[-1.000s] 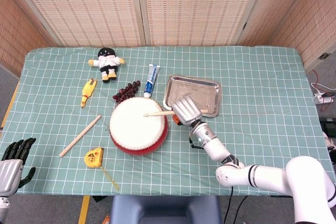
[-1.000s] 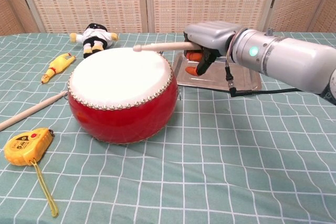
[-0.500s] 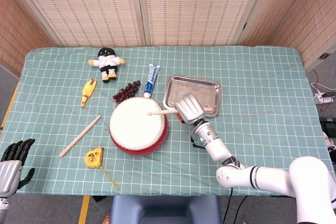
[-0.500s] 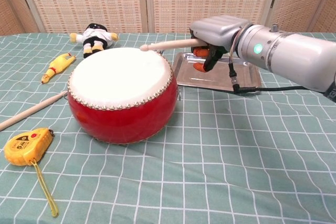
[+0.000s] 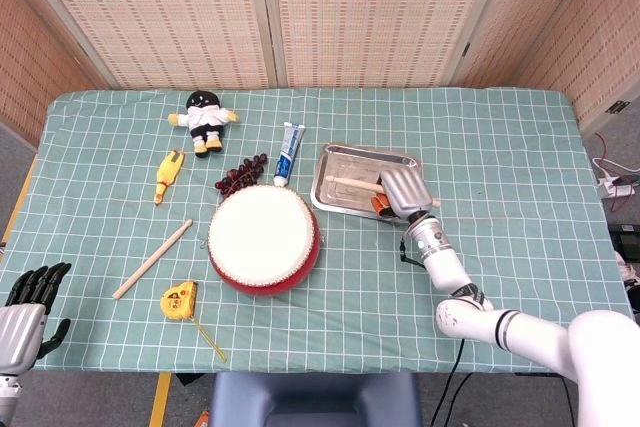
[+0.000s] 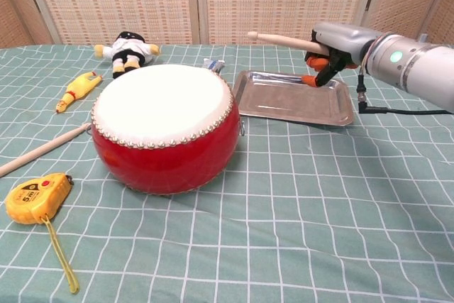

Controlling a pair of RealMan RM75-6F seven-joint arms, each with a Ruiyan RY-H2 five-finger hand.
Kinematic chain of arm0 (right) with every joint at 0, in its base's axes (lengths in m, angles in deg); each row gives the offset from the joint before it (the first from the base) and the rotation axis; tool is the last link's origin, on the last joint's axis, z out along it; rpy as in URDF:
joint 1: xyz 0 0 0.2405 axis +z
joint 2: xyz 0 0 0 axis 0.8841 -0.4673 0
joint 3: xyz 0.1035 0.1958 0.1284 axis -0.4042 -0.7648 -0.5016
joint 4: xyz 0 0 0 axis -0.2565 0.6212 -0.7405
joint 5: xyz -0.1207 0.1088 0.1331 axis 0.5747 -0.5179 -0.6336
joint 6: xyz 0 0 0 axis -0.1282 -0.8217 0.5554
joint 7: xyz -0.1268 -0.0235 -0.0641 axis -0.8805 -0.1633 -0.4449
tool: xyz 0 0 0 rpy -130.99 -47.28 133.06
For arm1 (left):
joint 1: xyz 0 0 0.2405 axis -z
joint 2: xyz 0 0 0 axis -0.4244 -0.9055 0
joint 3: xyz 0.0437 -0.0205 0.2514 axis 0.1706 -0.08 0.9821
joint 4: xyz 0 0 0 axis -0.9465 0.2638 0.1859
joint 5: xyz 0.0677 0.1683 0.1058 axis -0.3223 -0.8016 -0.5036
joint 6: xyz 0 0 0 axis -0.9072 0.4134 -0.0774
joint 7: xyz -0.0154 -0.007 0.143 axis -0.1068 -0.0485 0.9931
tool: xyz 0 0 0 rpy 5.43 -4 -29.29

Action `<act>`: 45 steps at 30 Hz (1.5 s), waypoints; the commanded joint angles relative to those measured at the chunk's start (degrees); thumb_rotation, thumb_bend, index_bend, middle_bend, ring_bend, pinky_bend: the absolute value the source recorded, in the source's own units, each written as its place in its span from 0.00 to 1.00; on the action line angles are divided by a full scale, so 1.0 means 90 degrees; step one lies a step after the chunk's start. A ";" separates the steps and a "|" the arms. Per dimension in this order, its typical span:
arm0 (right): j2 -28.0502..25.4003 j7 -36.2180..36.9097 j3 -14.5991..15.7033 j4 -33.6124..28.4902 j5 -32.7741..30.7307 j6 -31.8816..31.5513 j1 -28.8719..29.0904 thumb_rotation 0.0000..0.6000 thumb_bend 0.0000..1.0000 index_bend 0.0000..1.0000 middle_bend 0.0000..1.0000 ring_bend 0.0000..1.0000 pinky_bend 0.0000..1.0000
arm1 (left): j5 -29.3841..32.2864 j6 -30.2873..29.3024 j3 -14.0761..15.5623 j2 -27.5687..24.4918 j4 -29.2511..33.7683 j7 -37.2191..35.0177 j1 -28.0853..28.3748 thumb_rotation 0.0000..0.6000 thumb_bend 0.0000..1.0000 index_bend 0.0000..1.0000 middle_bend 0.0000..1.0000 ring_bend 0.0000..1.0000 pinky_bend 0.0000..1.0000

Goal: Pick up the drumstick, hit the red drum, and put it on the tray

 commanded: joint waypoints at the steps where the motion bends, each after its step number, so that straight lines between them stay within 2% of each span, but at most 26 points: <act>1: 0.0528 0.0513 -0.0156 0.0829 -0.0055 0.0549 0.0181 1.00 0.42 0.98 0.89 0.84 0.89 | 0.0024 0.0019 -0.0001 -0.0018 0.0031 0.0033 0.0000 1.00 0.34 0.06 0.07 0.04 0.05; 8: 0.1105 0.1096 -0.0399 0.1891 0.0104 0.0964 0.0454 1.00 0.41 0.83 0.75 0.68 0.74 | 0.0095 0.0079 0.0010 -0.0057 0.0098 0.0099 -0.0012 1.00 0.34 0.06 0.07 0.04 0.05; 16: 0.1476 0.1332 -0.0474 0.2739 0.0210 0.1309 0.0600 1.00 0.39 0.64 0.52 0.42 0.54 | 0.0129 0.0123 0.0010 -0.0057 0.0119 0.0150 -0.0004 1.00 0.35 0.06 0.07 0.04 0.05; 19: 0.1536 0.1384 -0.0487 0.2941 0.0251 0.1397 0.0613 1.00 0.38 0.53 0.46 0.36 0.49 | 0.0140 0.0122 0.0010 -0.0068 0.0119 0.0147 -0.0012 1.00 0.35 0.06 0.07 0.04 0.05; 23: 0.1553 0.1418 -0.0512 0.3050 0.0273 0.1509 0.0614 1.00 0.38 0.45 0.43 0.33 0.47 | 0.0136 0.0109 0.0015 -0.0072 0.0122 0.0142 -0.0023 1.00 0.35 0.06 0.07 0.04 0.05; 26: 0.1462 0.1426 -0.0498 0.2926 0.0364 0.1539 0.0593 1.00 0.38 0.39 0.39 0.28 0.42 | 0.0132 0.0098 0.0014 -0.0075 0.0120 0.0141 -0.0027 1.00 0.35 0.06 0.07 0.04 0.05; 29: 0.1250 0.1372 -0.0473 0.2621 0.0431 0.1537 0.0537 1.00 0.36 0.26 0.31 0.19 0.32 | 0.0124 0.0076 0.0010 -0.0082 0.0122 0.0134 -0.0034 1.00 0.34 0.06 0.07 0.04 0.05; 31: 0.1095 0.1280 -0.0453 0.2400 0.0431 0.1513 0.0486 1.00 0.30 0.17 0.25 0.13 0.26 | 0.0109 0.0061 0.0005 -0.0084 0.0124 0.0135 -0.0032 1.00 0.34 0.06 0.07 0.04 0.05; 36: 0.0696 0.0886 -0.0439 0.1844 0.0135 0.1528 0.0355 1.00 0.11 0.03 0.16 0.05 0.16 | 0.0054 0.0027 -0.0004 -0.0085 0.0146 0.0150 -0.0015 1.00 0.34 0.06 0.07 0.04 0.05; 41: 0.0470 0.0686 -0.0427 0.1449 -0.0034 0.1371 0.0241 1.00 0.08 0.01 0.14 0.03 0.15 | 0.0044 -0.0003 -0.0010 -0.0096 0.0158 0.0142 -0.0022 1.00 0.34 0.06 0.07 0.04 0.05; 45: -0.0113 0.0656 -0.0263 0.0497 0.0359 0.0692 -0.0181 1.00 0.08 0.05 0.14 0.04 0.15 | 0.0072 -0.0003 -0.0024 -0.0098 0.0122 0.0087 -0.0028 1.00 0.34 0.06 0.07 0.04 0.05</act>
